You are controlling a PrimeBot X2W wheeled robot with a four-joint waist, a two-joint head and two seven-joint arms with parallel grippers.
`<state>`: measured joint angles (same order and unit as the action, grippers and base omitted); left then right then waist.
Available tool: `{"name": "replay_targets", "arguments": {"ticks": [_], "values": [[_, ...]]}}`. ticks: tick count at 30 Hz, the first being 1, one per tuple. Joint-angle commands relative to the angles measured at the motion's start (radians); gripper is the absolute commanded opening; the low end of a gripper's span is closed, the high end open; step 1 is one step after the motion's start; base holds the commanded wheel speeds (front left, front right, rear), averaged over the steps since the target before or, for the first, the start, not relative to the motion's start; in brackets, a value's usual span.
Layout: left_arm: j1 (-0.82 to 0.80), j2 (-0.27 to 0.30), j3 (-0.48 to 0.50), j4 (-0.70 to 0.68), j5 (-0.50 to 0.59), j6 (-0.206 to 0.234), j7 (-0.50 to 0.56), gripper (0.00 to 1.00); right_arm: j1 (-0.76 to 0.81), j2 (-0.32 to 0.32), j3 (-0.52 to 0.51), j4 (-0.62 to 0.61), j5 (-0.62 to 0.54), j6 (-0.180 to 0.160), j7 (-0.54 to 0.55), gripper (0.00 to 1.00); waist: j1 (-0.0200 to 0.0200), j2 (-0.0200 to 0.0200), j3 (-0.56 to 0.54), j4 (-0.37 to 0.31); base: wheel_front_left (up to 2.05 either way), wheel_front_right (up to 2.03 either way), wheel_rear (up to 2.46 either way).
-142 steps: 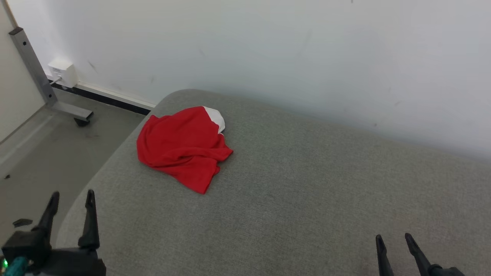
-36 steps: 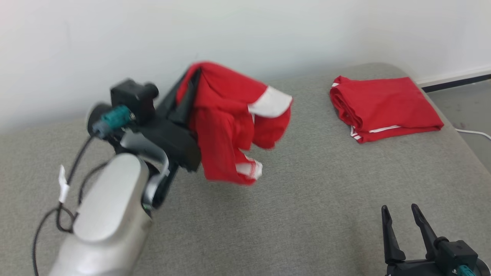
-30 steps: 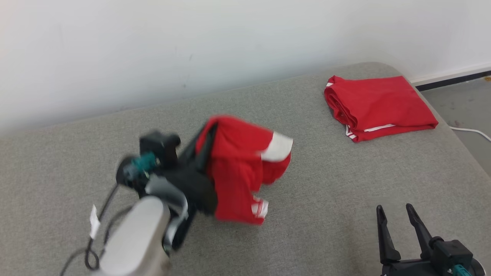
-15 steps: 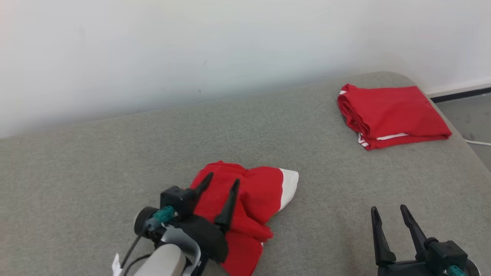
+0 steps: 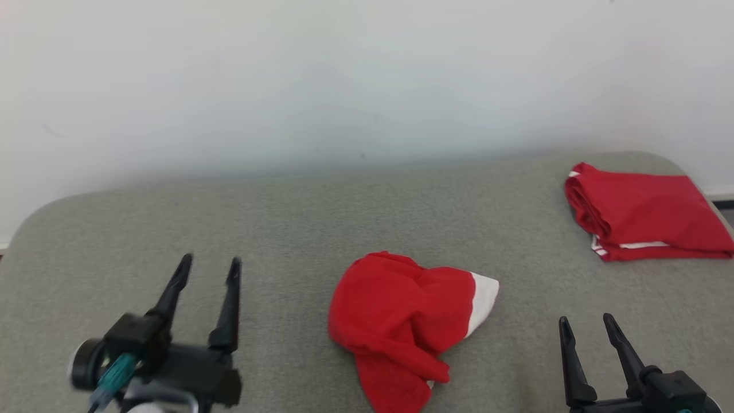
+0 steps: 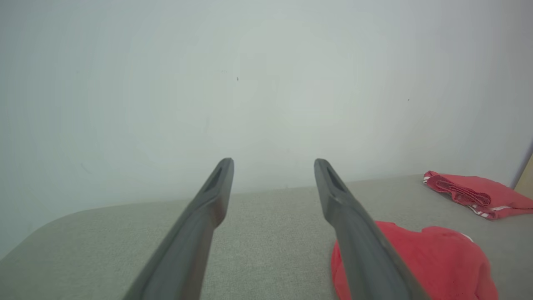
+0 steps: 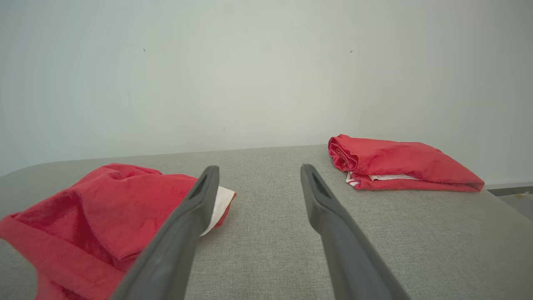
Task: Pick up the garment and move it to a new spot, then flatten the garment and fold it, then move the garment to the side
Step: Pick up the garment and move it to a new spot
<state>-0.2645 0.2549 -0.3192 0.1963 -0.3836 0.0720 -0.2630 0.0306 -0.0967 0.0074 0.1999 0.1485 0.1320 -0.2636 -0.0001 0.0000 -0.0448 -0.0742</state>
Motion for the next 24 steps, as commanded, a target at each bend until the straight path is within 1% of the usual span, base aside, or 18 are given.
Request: {"name": "replay_targets", "arguments": {"ticks": [1, 6, 9, 12, 18, 24], "values": [[0.045, 0.02, 0.018, -0.021, 0.009, 0.008, -0.002, 1.0, 0.013, -0.005, 0.002, -0.007, -0.005, -0.002, -0.001, 1.0, 0.0001, 0.0, -0.03, 0.049, 0.0, 0.0, 0.0], [0.164, 0.059, 0.091, -0.095, 0.018, 0.024, -0.002, 1.0, 0.021, -0.002, 0.008, -0.018, -0.007, -0.002, 0.001, 1.0, 0.0001, 0.0, -0.045, 0.08, 0.0, 0.0, 0.0], [0.238, 0.069, 0.134, -0.136, 0.018, 0.027, -0.002, 1.0, 0.033, -0.005, 0.004, -0.026, 0.0, -0.002, 0.003, 1.0, 0.0001, 0.0, -0.049, 0.093, 0.0, 0.0, 0.0], [0.292, 0.068, 0.165, -0.162, 0.012, 0.016, -0.002, 1.0, 0.042, -0.006, 0.002, -0.038, 0.004, -0.002, 0.003, 1.0, 0.0001, 0.0, -0.05, 0.1, 0.0, 0.0, 0.0], [0.369, 0.033, 0.198, -0.18, 0.001, -0.016, -0.002, 1.0, 0.067, -0.006, -0.012, -0.056, 0.012, -0.002, 0.009, 1.0, 0.0001, 0.0, -0.049, 0.101, 0.0, 0.0, 0.0], [0.39, -0.009, 0.227, -0.167, 0.009, -0.055, -0.002, 1.0, 0.082, 0.003, -0.02, -0.067, 0.01, -0.002, 0.012, 1.0, 0.0001, 0.0, -0.049, 0.097, 0.0, 0.0, 0.0]]}}
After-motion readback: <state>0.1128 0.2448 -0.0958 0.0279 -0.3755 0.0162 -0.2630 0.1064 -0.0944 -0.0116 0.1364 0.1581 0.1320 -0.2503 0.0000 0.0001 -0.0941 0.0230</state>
